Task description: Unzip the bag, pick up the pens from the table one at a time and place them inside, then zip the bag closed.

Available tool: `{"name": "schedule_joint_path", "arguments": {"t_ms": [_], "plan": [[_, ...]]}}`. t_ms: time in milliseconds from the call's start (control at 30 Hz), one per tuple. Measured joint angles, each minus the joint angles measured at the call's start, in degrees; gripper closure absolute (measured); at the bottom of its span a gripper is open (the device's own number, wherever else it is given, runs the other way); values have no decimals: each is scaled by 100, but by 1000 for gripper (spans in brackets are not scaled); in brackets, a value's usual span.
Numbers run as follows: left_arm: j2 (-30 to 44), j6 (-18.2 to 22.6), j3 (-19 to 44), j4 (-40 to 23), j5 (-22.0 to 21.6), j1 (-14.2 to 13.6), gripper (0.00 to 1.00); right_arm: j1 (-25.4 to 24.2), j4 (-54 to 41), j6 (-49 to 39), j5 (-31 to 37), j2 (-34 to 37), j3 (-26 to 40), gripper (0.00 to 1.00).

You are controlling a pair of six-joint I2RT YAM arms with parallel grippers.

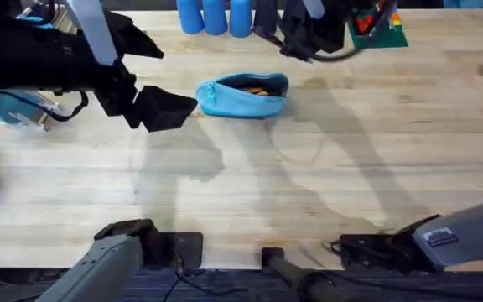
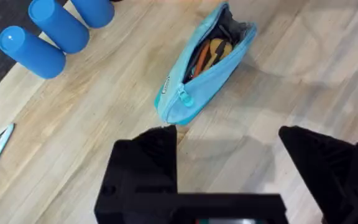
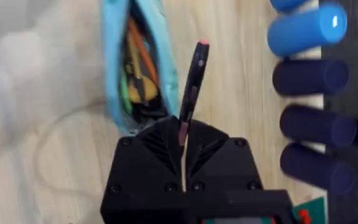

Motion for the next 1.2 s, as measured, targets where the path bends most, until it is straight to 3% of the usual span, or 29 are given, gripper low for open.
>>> {"name": "schedule_joint_path", "arguments": {"t_ms": [600,1200], "plan": [[-1,0,0,0,-2,0,7,126,-703,-1094,-776,-112,3,970],[0,0,0,0,-2,0,7,126,599,-1186,-967,-101,-1167,970]]}}
